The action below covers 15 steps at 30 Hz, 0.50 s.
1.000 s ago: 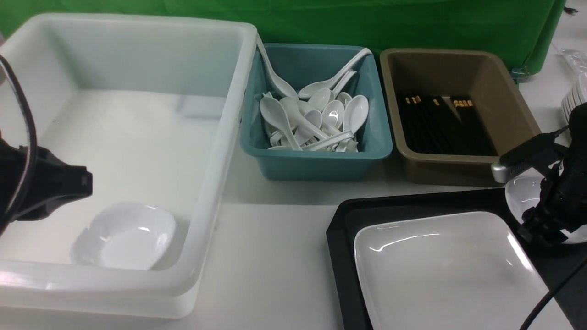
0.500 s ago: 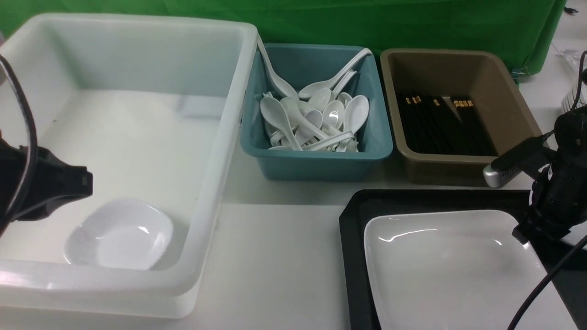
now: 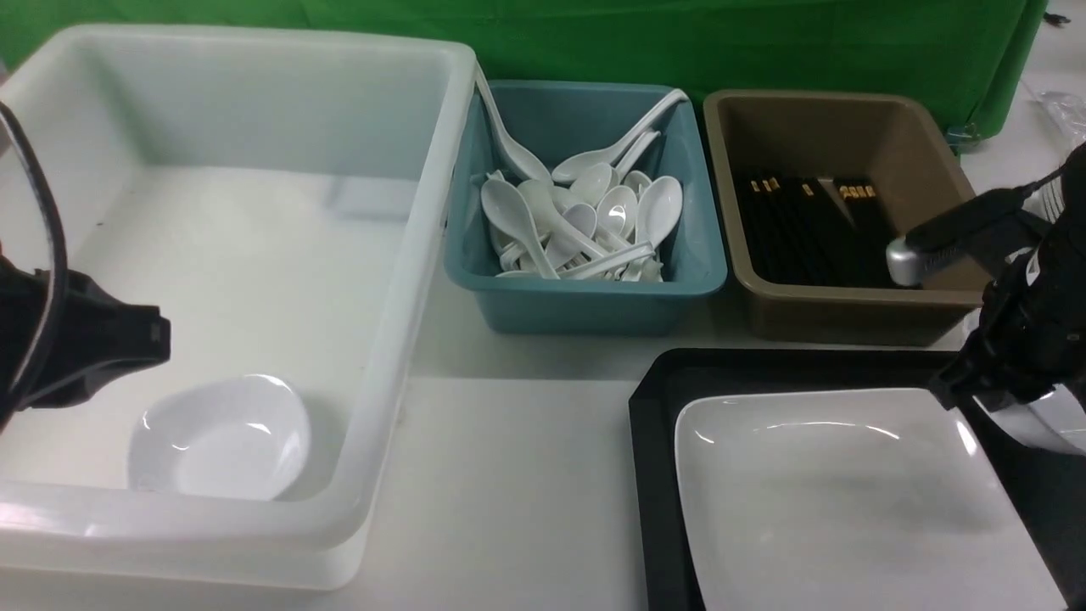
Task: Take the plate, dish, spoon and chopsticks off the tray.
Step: Use the right arm to grab a small plate from the dinner plate, then use the right arm to put the small plate into the large storage box on the left
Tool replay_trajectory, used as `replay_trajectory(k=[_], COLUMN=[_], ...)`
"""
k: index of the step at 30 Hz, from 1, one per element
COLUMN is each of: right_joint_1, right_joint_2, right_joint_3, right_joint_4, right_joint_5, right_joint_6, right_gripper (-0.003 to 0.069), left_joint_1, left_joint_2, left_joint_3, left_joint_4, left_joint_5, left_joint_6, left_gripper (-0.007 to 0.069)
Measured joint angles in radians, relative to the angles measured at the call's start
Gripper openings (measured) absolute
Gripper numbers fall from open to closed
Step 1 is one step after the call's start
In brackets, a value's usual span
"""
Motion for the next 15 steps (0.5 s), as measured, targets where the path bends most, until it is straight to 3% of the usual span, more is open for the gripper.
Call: replay_trajectory(k=[4,7,10,15], right_joint_1=[0.062,0.126,0.251,0.431], right_joint_2=[-0.123,-0.156,-0.152,-0.091], right_joint_3=[-0.044,-0.119,-0.223,-0.350], right_joint_4=[0.124,0.255,0.445,0.531], right_joint_5=[0.017,0.002,-0.064,-0.185], right_joint_6=[-0.015,-0.093,-0.220,-0.293], right_gripper=[0.0061,0.0061,0.0061,0.0061], left_joint_1=[0.000,0.000,0.000,0.000], left_joint_2=[0.000,0.000,0.000,0.000], left_joint_3=[0.000,0.000,0.000,-0.024], left_joint_4=[0.059,0.128,0.228,0.368], left_joint_5=[-0.011,-0.043,-0.067,-0.062], left_joint_6=[-0.115,-0.212,-0.327,-0.482], left_gripper=[0.0010,0.0010,0.0010,0.0010])
